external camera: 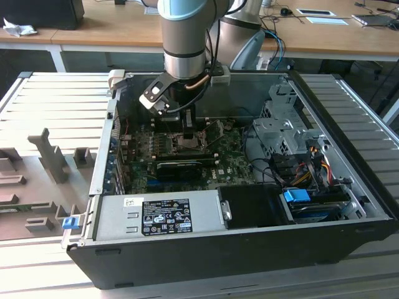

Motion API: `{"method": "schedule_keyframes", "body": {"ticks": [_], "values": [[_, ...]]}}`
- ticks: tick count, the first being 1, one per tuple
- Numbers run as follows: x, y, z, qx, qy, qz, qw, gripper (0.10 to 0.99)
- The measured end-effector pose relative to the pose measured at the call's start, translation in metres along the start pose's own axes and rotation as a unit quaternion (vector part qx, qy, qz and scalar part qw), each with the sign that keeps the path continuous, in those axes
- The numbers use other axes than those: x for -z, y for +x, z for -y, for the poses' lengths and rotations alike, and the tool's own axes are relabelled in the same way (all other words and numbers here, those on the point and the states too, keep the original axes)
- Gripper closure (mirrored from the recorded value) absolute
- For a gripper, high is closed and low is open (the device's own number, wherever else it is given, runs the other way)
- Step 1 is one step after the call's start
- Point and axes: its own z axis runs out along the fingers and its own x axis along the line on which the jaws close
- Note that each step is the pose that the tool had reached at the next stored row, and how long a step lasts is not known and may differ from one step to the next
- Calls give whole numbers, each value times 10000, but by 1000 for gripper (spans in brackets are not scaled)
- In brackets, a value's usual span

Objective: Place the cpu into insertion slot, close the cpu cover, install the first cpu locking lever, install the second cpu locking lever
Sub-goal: 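Place the cpu into insertion slot, then close the cpu cover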

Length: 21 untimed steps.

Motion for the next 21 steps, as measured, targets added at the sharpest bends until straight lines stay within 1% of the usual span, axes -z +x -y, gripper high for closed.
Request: {"method": "schedule_keyframes", "body": {"ticks": [4,6,7,11,12,15,17,21], "values": [[26,0,-2,0,-1,-2,10000,980],[24,-6,-47,1,9,-1,10000,980],[23,-17,-52,0,9,-1,10000,980],[31,-20,-56,0,10,2,10000,980],[62,-19,-59,0,9,0,10000,980],[111,-19,-63,0,9,0,10000,980],[170,-18,-67,0,9,-1,10000,980],[177,-18,-102,0,10,0,10000,980]]}}
